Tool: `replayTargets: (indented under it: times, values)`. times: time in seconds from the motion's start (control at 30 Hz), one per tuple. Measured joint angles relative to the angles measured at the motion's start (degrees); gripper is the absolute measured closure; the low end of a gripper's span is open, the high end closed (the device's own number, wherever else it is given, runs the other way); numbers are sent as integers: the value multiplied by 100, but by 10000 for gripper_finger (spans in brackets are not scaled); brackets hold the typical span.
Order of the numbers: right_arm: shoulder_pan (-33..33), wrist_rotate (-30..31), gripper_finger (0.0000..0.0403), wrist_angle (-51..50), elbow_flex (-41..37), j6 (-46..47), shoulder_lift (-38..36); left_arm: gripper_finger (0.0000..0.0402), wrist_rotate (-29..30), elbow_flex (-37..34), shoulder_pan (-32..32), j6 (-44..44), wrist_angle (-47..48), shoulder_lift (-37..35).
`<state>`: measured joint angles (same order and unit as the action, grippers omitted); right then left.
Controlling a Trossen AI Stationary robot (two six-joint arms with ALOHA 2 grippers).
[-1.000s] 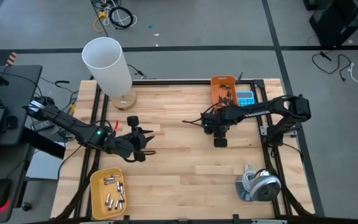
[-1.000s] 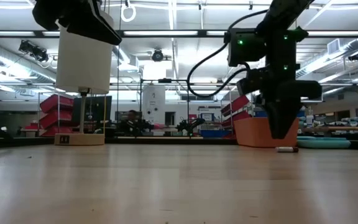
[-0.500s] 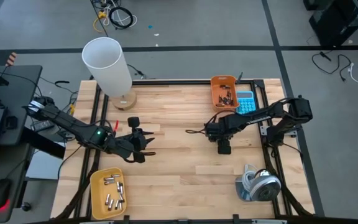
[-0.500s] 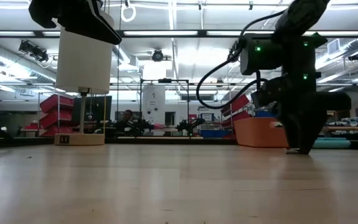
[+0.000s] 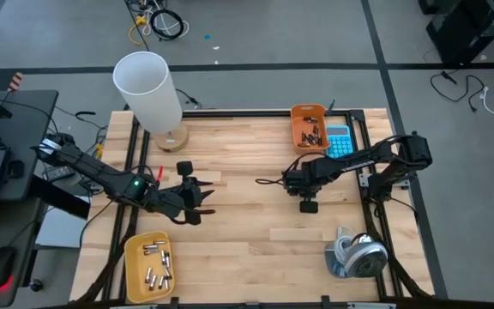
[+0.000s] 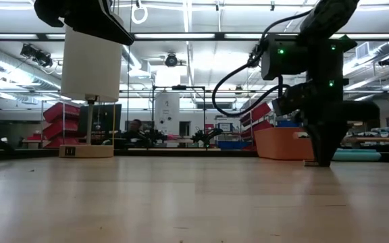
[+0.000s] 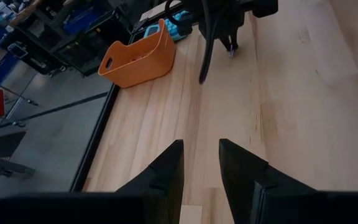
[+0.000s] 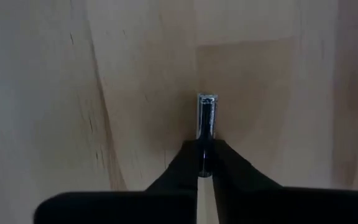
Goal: Sort batteries
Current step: Put the silver battery into the yellow bin
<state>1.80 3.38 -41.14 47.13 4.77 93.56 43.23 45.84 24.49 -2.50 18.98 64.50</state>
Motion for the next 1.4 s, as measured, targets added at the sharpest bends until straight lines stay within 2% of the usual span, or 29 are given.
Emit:
replayTargets:
  times: [0.3,0.4,0.5,0.6,0.8,0.93,1.03,1.23,1.4]
  values:
    - [-76,53,394,15,-4,-160,-15,298,-3,-1,0,180,1,1]
    - [-145,114,395,29,71,-232,-103,298,-175,-43,-2,275,-132,55]
    - [-236,79,396,1009,200,-398,-366,298,-394,-433,0,66,-982,178]
    - [-301,-408,396,2104,197,-582,-520,298,-655,-1031,-2,-456,-2497,409]
    - [-462,-924,396,4385,199,-945,-546,298,-688,-1705,-63,-941,-4929,938]
    - [-531,-957,396,5440,197,-1260,-546,298,-755,-1749,-132,-1137,-5665,1230]
    - [-544,-957,396,5874,196,-1449,-546,298,-848,-1754,-195,-1287,-6195,1419]
    - [-544,-955,396,6034,195,-1572,-545,297,-1014,-1673,-427,-1362,-6967,1697]
    - [-544,-773,396,6055,195,-1706,-544,297,-1527,-1649,-605,-1337,-7348,1791]
